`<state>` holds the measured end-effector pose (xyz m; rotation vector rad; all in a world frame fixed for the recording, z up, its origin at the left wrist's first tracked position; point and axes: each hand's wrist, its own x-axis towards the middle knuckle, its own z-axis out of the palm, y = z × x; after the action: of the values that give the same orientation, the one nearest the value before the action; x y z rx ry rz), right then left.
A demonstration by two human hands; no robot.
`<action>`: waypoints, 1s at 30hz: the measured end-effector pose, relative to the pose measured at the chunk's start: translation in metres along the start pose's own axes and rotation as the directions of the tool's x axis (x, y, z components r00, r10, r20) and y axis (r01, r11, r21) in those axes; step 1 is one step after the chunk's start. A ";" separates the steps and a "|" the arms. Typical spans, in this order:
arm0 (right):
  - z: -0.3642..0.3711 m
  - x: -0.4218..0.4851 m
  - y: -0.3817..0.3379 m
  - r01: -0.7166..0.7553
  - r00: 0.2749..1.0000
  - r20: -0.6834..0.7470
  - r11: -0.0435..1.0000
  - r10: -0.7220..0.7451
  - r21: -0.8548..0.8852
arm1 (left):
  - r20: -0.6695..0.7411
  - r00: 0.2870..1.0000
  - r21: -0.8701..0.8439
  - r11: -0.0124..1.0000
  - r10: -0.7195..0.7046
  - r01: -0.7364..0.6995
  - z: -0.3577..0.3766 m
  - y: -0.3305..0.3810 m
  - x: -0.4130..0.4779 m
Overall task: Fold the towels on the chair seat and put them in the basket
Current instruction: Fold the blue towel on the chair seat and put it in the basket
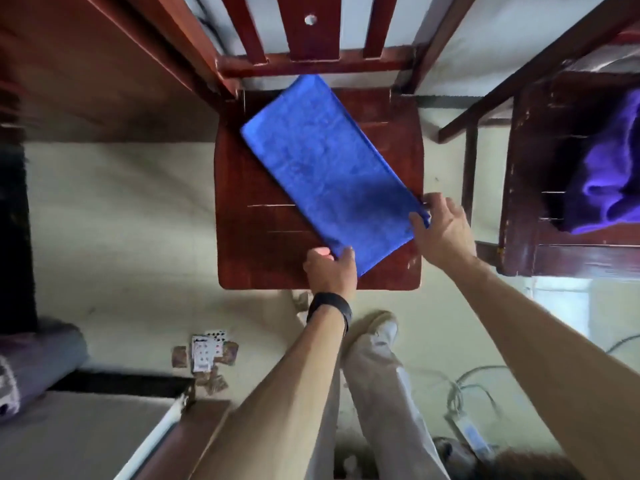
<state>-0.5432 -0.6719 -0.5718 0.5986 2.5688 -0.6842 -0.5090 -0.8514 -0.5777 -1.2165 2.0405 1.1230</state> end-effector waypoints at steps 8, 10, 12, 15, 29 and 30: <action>-0.012 -0.014 0.006 -0.127 0.963 0.239 0.992 0.125 -0.006 | 0.149 0.988 -0.127 0.990 -0.038 0.058 -0.015 -0.018 -0.007; -0.012 -0.040 0.009 -0.184 0.953 0.259 0.980 0.159 0.075 | 0.215 0.972 -0.212 0.967 -0.095 0.142 -0.030 -0.030 -0.016; -0.011 -0.070 0.014 -0.233 0.941 0.283 0.962 0.185 0.144 | 0.249 0.961 -0.231 0.956 -0.120 0.179 -0.050 -0.045 -0.026; -0.006 -0.120 0.021 -0.346 0.904 0.345 0.907 0.253 0.241 | 0.292 0.943 -0.210 0.951 -0.160 0.226 -0.080 -0.065 -0.045; -0.040 -0.180 -0.004 -0.474 0.831 0.540 0.676 0.132 0.564 | 0.657 0.753 0.066 0.997 -0.020 -0.031 -0.171 -0.034 -0.062; -0.045 -0.171 -0.008 -0.406 0.852 0.516 0.737 0.091 0.540 | 0.652 0.757 0.143 0.976 0.031 -0.163 -0.171 -0.026 -0.055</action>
<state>-0.4187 -0.7040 -0.4502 0.8556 1.7262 -1.4216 -0.4622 -0.9775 -0.4564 -0.5085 1.6217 1.1541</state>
